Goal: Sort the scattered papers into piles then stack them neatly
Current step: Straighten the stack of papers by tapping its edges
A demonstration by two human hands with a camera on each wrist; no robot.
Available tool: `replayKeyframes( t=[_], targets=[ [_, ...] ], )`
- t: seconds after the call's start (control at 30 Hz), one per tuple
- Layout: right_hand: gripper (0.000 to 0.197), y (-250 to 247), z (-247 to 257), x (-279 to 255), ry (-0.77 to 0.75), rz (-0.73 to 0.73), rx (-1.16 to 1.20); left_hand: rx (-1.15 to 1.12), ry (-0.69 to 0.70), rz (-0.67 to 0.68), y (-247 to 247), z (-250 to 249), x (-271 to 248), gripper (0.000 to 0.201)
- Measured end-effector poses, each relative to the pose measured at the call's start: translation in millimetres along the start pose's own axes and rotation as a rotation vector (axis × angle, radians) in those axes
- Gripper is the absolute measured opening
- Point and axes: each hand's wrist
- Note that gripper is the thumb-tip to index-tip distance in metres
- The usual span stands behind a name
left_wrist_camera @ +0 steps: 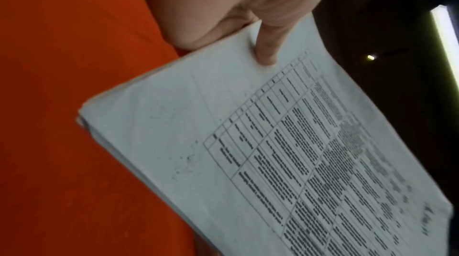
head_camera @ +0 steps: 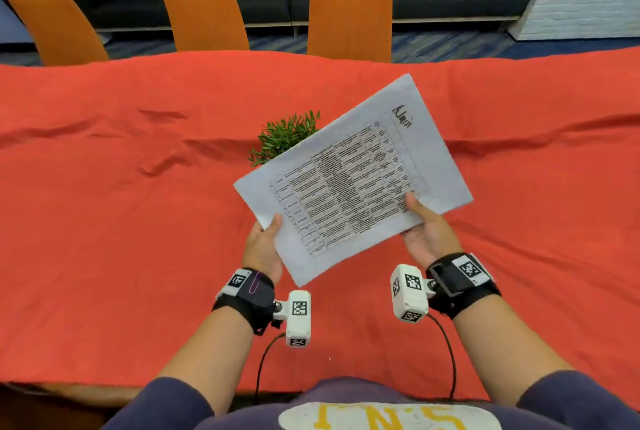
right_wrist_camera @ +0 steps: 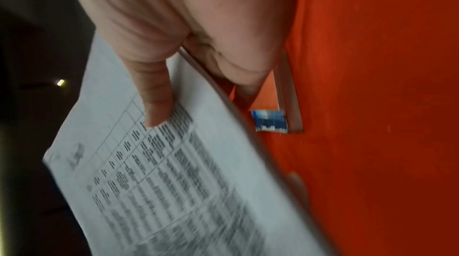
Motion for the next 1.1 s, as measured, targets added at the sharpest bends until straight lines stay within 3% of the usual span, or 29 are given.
replayKeyframes(
  t=[0.17, 0.27, 0.37, 0.57, 0.73, 0.93, 1.1],
  targets=[
    [0.029, -44.8, 23.5, -6.1, 0.017, -0.108, -0.247, 0.272, 0.105, -0.043, -13.5, -31.6, 4.7, 0.019],
    [0.035, -59.8, 32.4, -4.5, 0.143, -0.038, -0.52, 0.419, 0.106, -0.028, -24.1, -33.8, 7.0, 0.012],
    [0.042, -66.3, 28.3, 3.7, 0.268, 0.046, -0.63, 0.515, 0.095, 0.015, -26.1, -22.5, 3.5, 0.012],
    [0.039, -78.3, 3.6, 0.2, 0.189, -0.006, -0.808, 0.544, 0.091, 0.024, -31.7, 3.2, -3.5, 0.015],
    [0.037, -97.1, -25.6, -16.8, 0.223, -0.073, -0.834, 0.552, 0.012, -0.013, -50.3, 23.2, -7.0, 0.021],
    [0.017, -101.8, -46.9, -13.6, 0.228, -0.187, -0.822, 0.431, -0.008, -0.133, -42.6, 37.5, -4.0, 0.025],
    [0.04, -106.6, -44.0, -17.9, 0.162, -0.154, -0.796, 0.423, 0.003, -0.123, -40.1, 34.9, -10.8, 0.025]
  ],
)
Point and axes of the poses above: each hand's wrist, its own x-axis towards the middle knuckle, its own y-axis out of the palm, z = x × y, and after that the axes turned 11 degrees about z, right-handed
